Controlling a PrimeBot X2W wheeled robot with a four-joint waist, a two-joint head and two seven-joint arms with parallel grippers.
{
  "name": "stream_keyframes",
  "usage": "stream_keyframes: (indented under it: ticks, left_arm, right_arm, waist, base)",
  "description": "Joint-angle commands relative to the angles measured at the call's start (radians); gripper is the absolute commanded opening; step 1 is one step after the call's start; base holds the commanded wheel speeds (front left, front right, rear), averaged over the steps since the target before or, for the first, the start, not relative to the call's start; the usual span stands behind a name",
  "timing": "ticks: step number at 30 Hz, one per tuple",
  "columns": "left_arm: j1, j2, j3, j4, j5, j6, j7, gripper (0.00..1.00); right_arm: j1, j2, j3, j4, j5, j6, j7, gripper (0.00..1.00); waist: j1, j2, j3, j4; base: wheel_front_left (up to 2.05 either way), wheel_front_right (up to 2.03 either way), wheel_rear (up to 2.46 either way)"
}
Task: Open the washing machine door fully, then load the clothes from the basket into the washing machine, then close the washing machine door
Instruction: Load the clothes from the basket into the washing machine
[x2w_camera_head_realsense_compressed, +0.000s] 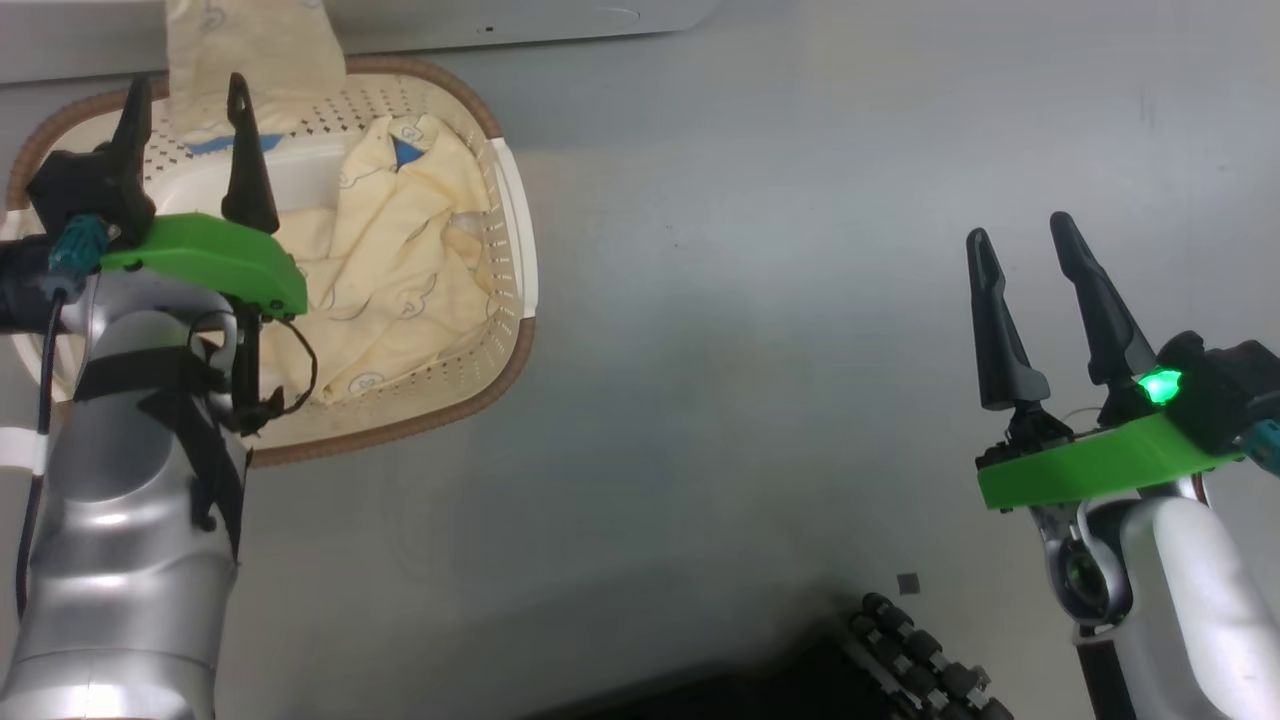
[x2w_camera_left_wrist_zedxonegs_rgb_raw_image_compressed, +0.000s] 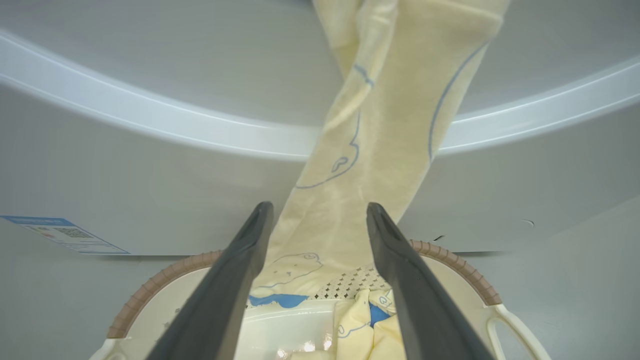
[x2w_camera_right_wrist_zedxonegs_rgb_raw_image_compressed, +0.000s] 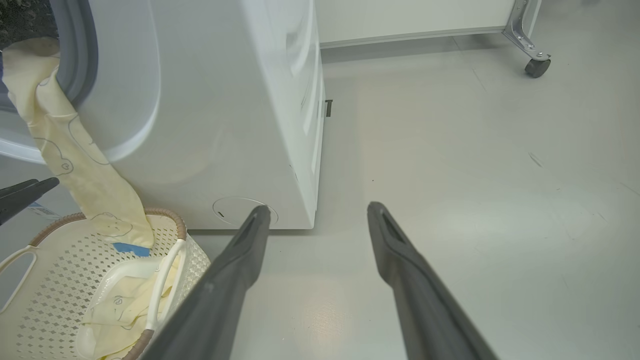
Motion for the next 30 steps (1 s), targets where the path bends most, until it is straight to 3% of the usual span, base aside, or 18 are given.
stream_keyframes:
  ticks: [1,22,23,24,26,27,30]
  left_arm:
    - [-0.007,0.036,0.020,-0.019,0.007,0.002,-0.007,1.00]
    - [-0.119,0.058,0.018,-0.021,0.036,0.004,-0.007,1.00]
    - [-0.123,0.056,0.017,-0.027,0.037,0.003,-0.007,0.96]
    - [-0.125,0.054,0.017,-0.036,0.038,0.004,-0.007,0.76]
    - [-0.128,0.051,0.016,-0.058,0.042,0.007,-0.007,0.11]
    - [-0.126,0.048,0.015,-0.069,0.044,0.008,-0.007,0.00]
    - [-0.113,0.039,0.014,-0.087,0.045,0.007,-0.007,0.00]
  right_arm:
    - [0.009,-0.012,0.017,-0.031,0.007,-0.003,-0.010,1.00]
    - [-0.013,-0.021,0.024,-0.048,0.014,-0.003,-0.010,1.00]
    - [-0.013,-0.020,0.023,-0.048,0.014,-0.003,-0.010,1.00]
    - [-0.014,-0.020,0.022,-0.048,0.014,-0.003,-0.010,1.00]
    - [-0.014,-0.020,0.021,-0.048,0.013,-0.003,-0.010,1.00]
    - [-0.014,-0.019,0.020,-0.047,0.013,-0.003,-0.010,1.00]
    - [-0.014,-0.017,0.019,-0.045,0.013,-0.003,-0.010,1.00]
  waist:
    - [-0.0002,0.0001,0.012,-0.003]
    - [-0.0002,0.0001,0.088,-0.023]
    - [-0.0002,0.0001,0.090,-0.022]
    - [-0.0002,0.0001,0.092,-0.021]
    - [-0.0002,0.0001,0.094,-0.020]
    - [-0.0002,0.0001,0.093,-0.018]
    - [-0.0002,0.0001,0.088,-0.013]
  base:
    - [0.00,0.00,0.00]
    - [0.00,0.00,0.00]
    - [0.00,0.00,0.00]
    - [0.00,0.00,0.00]
    - [0.00,0.00,0.00]
    - [0.00,0.00,0.00]
    - [0.00,0.00,0.00]
